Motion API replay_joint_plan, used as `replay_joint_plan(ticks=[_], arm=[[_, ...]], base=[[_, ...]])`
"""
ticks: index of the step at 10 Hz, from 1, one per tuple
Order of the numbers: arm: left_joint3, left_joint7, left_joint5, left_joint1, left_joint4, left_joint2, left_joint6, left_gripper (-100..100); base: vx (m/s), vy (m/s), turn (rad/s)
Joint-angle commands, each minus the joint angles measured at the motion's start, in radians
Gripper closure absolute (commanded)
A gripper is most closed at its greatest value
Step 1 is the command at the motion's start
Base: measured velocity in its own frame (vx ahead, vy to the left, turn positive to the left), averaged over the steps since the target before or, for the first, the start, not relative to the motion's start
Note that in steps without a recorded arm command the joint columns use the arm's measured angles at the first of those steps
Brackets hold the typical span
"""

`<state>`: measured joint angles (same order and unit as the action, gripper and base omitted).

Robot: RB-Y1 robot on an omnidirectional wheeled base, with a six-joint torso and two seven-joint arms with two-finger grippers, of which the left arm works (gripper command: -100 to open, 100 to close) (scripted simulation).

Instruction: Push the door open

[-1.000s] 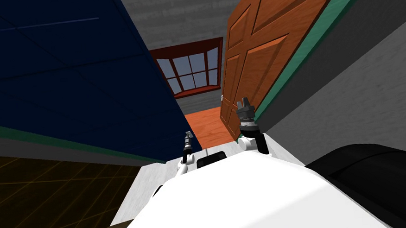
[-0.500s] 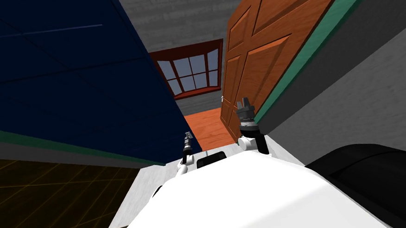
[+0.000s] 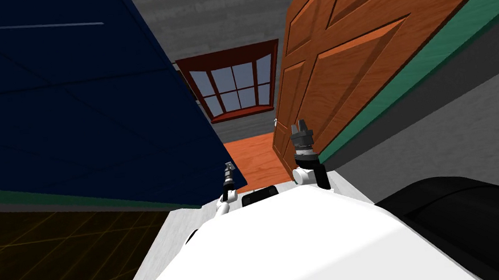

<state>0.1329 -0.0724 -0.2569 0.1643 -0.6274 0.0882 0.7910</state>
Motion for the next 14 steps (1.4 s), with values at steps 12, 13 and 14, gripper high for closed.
replay_joint_plan(ticks=[12, 13, 14], arm=[[-0.111, -0.031, -0.054, 0.008, 0.033, 0.025, 0.022, 100], [-0.123, -0.034, -0.060, 0.008, 0.035, 0.026, 0.023, 100], [-0.135, -0.038, -0.065, 0.009, 0.037, 0.028, 0.024, 100]], base=[[0.134, -0.045, 0.042], [0.177, -0.089, 0.075], [0.237, -0.124, 0.106]])
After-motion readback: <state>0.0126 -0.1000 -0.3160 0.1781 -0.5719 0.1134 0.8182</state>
